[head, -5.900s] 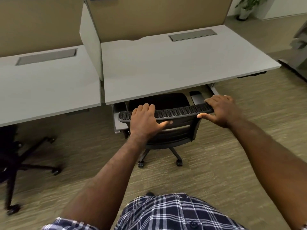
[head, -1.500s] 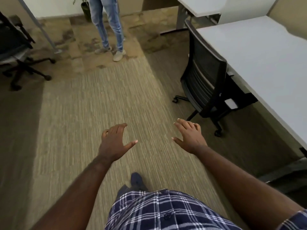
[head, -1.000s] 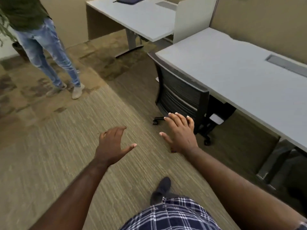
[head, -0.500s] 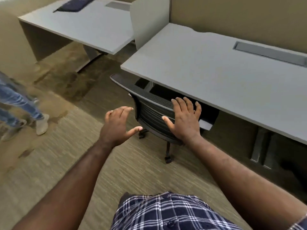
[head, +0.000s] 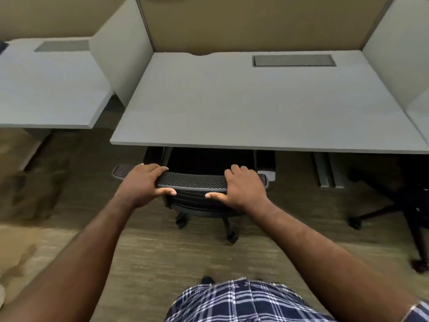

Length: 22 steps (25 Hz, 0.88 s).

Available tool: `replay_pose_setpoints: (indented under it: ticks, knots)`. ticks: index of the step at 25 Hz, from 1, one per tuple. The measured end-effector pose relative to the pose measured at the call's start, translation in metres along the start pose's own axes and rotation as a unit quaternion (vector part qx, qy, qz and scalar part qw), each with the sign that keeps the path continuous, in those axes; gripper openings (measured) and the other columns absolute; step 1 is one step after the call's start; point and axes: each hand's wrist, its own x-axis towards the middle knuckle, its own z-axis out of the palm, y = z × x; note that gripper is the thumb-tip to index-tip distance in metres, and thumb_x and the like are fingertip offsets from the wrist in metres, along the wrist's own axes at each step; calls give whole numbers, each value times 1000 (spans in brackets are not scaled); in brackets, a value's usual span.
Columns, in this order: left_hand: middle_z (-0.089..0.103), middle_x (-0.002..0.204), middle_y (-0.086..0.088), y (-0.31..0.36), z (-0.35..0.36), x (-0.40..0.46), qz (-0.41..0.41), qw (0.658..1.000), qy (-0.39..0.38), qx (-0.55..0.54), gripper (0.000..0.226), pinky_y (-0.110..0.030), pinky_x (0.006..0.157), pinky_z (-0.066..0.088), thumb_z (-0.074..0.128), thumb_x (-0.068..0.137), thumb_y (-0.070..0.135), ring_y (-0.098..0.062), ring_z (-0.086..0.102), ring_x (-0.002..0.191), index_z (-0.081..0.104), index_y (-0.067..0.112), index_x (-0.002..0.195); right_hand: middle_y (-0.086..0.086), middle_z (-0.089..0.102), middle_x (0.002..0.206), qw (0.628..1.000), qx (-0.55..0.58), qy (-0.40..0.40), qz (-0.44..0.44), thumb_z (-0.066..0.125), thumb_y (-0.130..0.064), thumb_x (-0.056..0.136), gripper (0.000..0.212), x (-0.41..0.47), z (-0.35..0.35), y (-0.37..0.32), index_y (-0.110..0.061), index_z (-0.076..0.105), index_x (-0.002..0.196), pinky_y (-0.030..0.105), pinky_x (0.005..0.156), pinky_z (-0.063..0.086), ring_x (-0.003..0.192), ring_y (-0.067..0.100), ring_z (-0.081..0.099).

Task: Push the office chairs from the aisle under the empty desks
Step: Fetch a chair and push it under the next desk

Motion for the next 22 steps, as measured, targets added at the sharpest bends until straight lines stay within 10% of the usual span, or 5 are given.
replay_pose_setpoints:
  ticks: [8,22]
  knots:
    - [64,81,10,-8,-9,37,53,994,99,20,99,-30,60,45,28,47,107,-18,64,75,71,28,89,5,58,101,999,9,-16,44,22,-97,71,95,2,-6,6,-15,56,104,37,74,45,84,18,43]
    - [61,80,12,36,-9,69,43,993,106,37,103,-27,59,39,23,46,108,-13,59,72,70,28,91,4,56,101,998,-3,-27,60,13,-99,64,101,2,-6,58,-17,55,104,34,70,43,83,15,38]
